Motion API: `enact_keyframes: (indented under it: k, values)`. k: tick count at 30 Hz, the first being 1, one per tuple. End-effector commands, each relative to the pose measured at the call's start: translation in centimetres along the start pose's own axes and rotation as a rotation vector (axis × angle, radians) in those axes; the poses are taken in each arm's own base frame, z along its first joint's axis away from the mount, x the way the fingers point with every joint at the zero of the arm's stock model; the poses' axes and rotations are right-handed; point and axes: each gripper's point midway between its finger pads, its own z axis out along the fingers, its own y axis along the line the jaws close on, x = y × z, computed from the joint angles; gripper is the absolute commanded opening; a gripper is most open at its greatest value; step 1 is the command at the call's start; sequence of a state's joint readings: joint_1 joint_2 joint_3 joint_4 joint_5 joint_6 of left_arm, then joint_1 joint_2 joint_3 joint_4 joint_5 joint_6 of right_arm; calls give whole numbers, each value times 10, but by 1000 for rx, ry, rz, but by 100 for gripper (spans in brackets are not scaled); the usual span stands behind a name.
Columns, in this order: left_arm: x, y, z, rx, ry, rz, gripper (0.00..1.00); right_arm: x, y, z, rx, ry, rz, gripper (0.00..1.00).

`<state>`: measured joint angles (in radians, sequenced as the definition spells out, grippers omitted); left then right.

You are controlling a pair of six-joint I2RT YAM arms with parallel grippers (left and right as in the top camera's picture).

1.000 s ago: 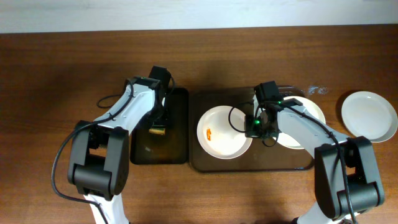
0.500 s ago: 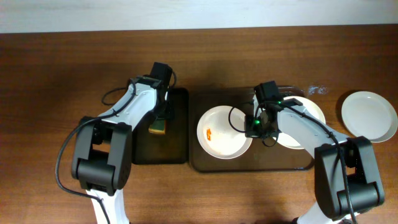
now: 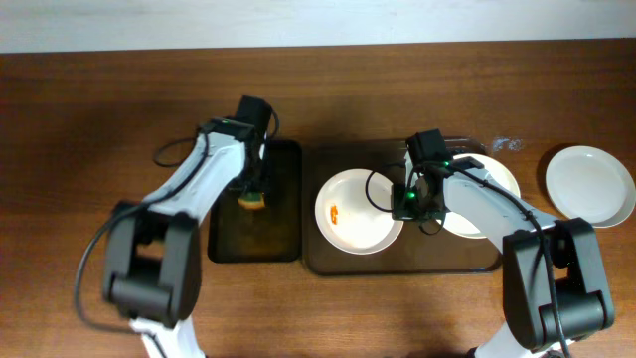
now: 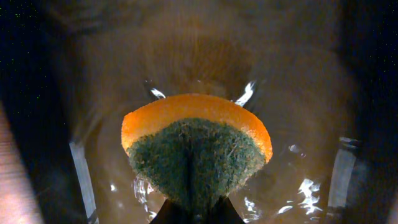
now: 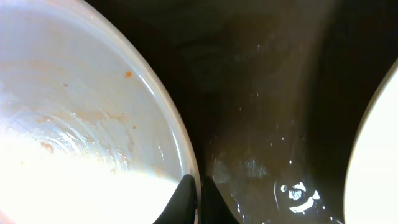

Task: Clean dirty plates on tray and stack at the side
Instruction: 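Move the sponge onto the held plate and scrub with the left gripper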

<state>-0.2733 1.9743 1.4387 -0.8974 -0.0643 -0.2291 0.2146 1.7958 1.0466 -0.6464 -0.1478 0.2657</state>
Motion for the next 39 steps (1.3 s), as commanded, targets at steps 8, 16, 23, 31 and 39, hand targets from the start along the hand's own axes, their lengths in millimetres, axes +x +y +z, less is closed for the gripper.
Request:
enact_keyframes:
  k: [8,16,23,31,39]
  values:
    - [-14,19,-87,-66,-199,-17,0,-5,-4,-10,27,0,7,41]
    - [-20,-1,-98,7,-246,6,0,-18,12,-48,-1,35,-97,74]
    - [-37,-21,-91,59,-302,26,0,-19,10,-56,-114,61,-29,81]
    - [-11,-147,-116,618,-230,225,0,-4,-1,-64,-329,121,15,56]
    - [43,-207,-62,601,-36,357,0,7,-7,-40,-326,110,11,55]
